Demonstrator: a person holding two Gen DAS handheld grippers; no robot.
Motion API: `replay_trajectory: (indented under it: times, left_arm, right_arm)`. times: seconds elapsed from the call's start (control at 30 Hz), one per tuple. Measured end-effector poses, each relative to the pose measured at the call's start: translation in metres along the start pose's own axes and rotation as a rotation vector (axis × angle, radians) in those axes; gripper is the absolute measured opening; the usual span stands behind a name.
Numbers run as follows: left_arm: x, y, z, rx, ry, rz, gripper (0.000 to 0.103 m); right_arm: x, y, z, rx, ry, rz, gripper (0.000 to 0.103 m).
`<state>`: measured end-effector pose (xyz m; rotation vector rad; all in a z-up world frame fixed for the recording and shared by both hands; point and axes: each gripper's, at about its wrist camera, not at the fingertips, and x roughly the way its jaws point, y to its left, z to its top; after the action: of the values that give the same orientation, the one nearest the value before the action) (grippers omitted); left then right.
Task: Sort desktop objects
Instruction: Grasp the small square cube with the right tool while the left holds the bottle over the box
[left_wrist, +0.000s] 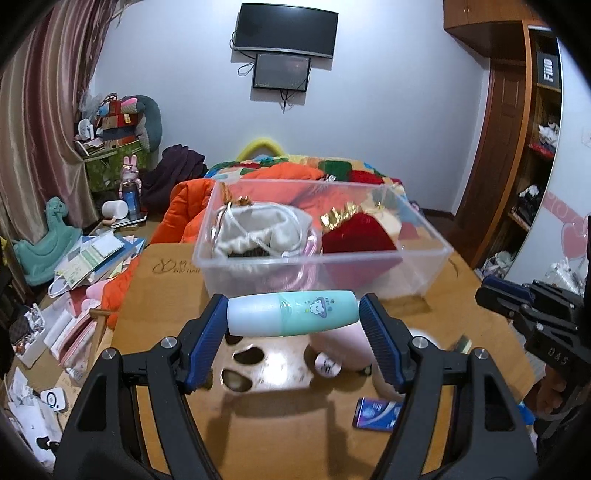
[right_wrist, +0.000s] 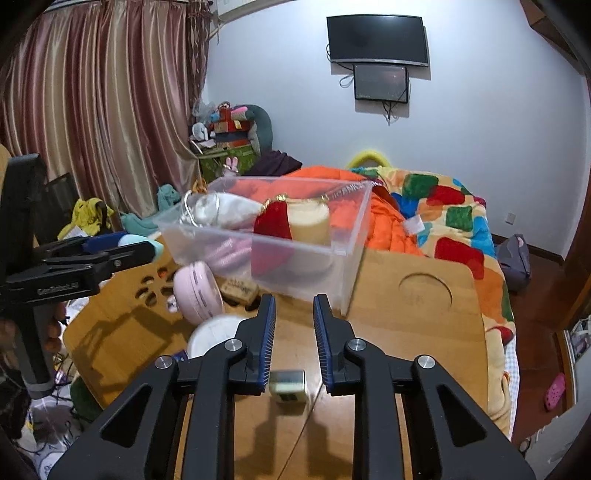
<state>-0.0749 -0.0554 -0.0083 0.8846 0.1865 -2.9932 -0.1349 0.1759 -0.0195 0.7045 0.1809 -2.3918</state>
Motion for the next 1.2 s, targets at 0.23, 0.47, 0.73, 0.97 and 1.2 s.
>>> replay_trajectory:
  times: [0.23, 0.47, 0.73, 0.97, 1.2]
  left_arm:
    - [0.001, -0.002, 0.023, 0.015, -0.039, -0.008, 0.072]
    - [-0.001, -0.003, 0.034, 0.019, -0.057, -0.040, 0.072]
    - [0.003, -0.009, 0.022, 0.013, -0.035, -0.061, 0.072]
    - [0.004, -0.011, 0.014, 0.003, -0.014, -0.077, 0.072]
    - [0.006, -0.013, 0.013, 0.008, -0.012, -0.071, 0.072]
  right_arm:
    - [0.003, 0.002, 0.014, -0.031, -0.021, -0.011, 0.019]
    - [0.004, -0.004, -0.005, -0.044, 0.041, 0.033, 0.019]
    - [0.017, -0.002, -0.038, -0.017, 0.145, 0.067, 0.024]
    - [0.021, 0.001, -0.044, -0.006, 0.165, 0.076, 0.025]
    - [0.031, -0.002, -0.049, 0.021, 0.190, 0.049, 0.022]
